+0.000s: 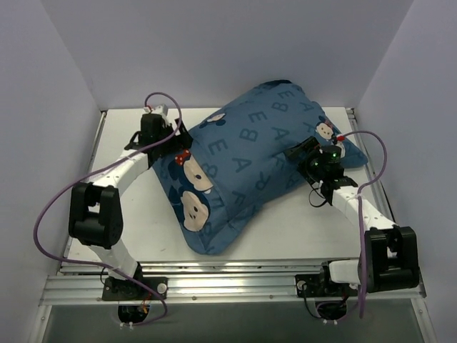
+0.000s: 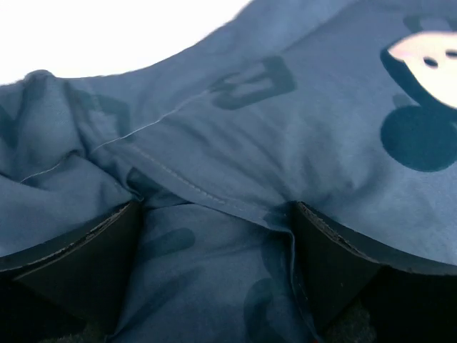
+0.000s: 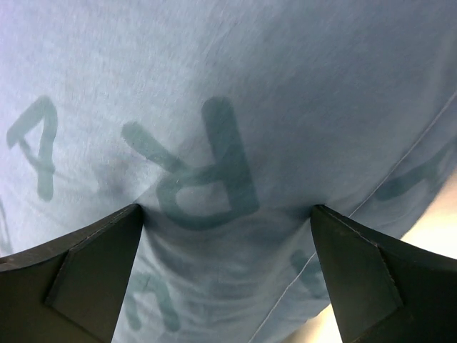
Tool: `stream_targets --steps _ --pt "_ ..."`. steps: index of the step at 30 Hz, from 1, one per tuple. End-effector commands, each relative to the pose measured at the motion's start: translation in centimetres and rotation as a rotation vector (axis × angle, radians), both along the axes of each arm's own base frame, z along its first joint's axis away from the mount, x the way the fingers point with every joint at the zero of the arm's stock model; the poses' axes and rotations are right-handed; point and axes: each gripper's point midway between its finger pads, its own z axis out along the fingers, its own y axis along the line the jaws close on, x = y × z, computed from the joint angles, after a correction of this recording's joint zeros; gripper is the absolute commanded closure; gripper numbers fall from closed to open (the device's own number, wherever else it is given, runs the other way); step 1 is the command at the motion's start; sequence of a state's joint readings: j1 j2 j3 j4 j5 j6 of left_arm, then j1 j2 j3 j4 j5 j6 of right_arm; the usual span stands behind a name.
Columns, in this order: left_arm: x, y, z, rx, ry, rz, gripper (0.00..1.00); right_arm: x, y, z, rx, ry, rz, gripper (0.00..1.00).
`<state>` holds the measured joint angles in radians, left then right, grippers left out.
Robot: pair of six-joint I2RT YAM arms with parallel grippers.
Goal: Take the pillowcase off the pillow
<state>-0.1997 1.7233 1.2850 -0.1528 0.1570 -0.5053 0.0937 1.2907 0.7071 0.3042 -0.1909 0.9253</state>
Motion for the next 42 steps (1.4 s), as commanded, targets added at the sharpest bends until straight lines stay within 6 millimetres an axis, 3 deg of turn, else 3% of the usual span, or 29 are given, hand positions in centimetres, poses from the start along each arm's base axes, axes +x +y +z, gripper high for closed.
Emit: stream_targets --steps 1,2,4,6,9,11,13,14,16,18,19,20,21,22,23,24,25,26,27,29,31,32,34,35,38,42 --pt "-2.3 -7.1 0.7 -0.107 -0.028 -0.133 0.06 1.2 -1.7 0.7 -0.061 -0.031 -0.004 0.02" --pt "-3.4 -9.4 0.2 -0.124 -0.008 -0.168 0.06 1.2 -2.2 0.7 -0.076 -0.031 -0.007 0.03" --pt "-4.7 -11.7 -0.8 -0.154 0.025 -0.210 0.06 0.9 -2.6 0.6 -0.095 -0.022 -0.009 0.03" --pt "-5.9 -14.7 -0.6 -0.196 0.020 -0.252 0.06 0.3 -3.7 0.7 -0.135 -0.011 -0.026 0.03" --pt "-6.7 -17.1 -0.3 -0.208 0.006 -0.271 0.06 -0.6 -5.1 1.4 -0.222 -0.005 -0.044 0.04" --pt "-5.9 -17.7 0.5 -0.205 -0.015 -0.266 0.06 -0.7 -5.7 3.3 -0.273 -0.031 -0.047 0.04" --pt "-5.2 -18.0 0.0 -0.183 0.007 -0.268 0.06 -1.5 -6.0 3.9 -0.343 -0.010 -0.013 0.05" --pt "-3.9 -18.4 2.0 -0.175 -0.050 -0.270 0.06 -1.3 -5.9 6.0 -0.365 -0.049 0.000 0.05" --pt "-3.3 -18.5 1.9 -0.149 -0.029 -0.263 0.06 -2.3 -4.8 6.8 -0.439 -0.039 0.078 0.06" --pt "-2.9 -18.7 4.5 -0.164 -0.067 -0.263 0.06 -2.9 -3.2 9.4 -0.493 -0.074 0.131 0.06" --pt "-3.0 -18.7 5.7 -0.177 -0.084 -0.261 0.06 -3.4 -0.7 10.3 -0.528 -0.106 0.209 0.07" --pt "-3.3 -18.5 6.7 -0.204 -0.089 -0.245 0.06 -3.9 0.2 10.8 -0.549 -0.109 0.234 0.07" --pt "-4.2 -17.6 8.4 -0.223 -0.111 -0.220 0.06 -4.0 1.5 12.7 -0.557 -0.152 0.259 0.08" --pt "-4.8 -17.0 9.4 -0.237 -0.120 -0.197 0.06 -4.2 2.2 13.3 -0.586 -0.164 0.266 0.08" --pt "-5.4 -16.3 10.0 -0.244 -0.120 -0.173 0.06 -5.0 4.6 13.5 -0.614 -0.178 0.335 0.08" --pt "-6.9 -15.1 12.3 -0.264 -0.143 -0.150 0.06 -5.5 5.4 13.5 -0.644 -0.168 0.359 0.08" --pt "-7.6 -13.7 11.8 -0.237 -0.138 -0.102 0.06 -5.7 6.3 14.7 -0.662 -0.191 0.369 0.08" --pt "-8.4 -12.9 12.0 -0.218 -0.142 -0.074 0.06 -5.6 6.7 14.3 -0.712 -0.174 0.362 0.08" --pt "-10.1 -11.5 13.4 -0.207 -0.157 -0.051 0.06 -6.6 8.4 14.0 -0.748 -0.177 0.422 0.08" --pt "-11.7 -10.0 12.8 -0.159 -0.154 -0.006 0.06 -6.9 9.8 13.8 -0.809 -0.175 0.447 0.08" --pt "-14.4 -10.0 13.3 -0.162 -0.153 -0.031 0.06 -7.7 11.0 13.6 -0.886 -0.180 0.467 0.08" --pt "-15.3 -9.9 11.8 -0.153 -0.119 -0.033 0.06 -7.7 11.5 12.8 -0.918 -0.160 0.484 0.09" --pt "-17.2 -10.5 11.0 -0.167 -0.097 -0.058 0.06 -8.1 12.3 12.2 -0.976 -0.159 0.494 0.10" --pt "-18.0 -10.6 9.2 -0.165 -0.058 -0.058 0.06 -8.1 12.7 11.4 -1.006 -0.141 0.509 0.10" --pt "-19.0 -11.4 8.0 -0.188 -0.036 -0.075 0.05 -8.0 13.1 10.1 -1.095 -0.114 0.488 0.11" --pt "-19.2 -13.2 6.8 -0.207 -0.030 -0.106 0.05 -7.4 11.2 9.0 -1.186 -0.061 0.375 0.16"
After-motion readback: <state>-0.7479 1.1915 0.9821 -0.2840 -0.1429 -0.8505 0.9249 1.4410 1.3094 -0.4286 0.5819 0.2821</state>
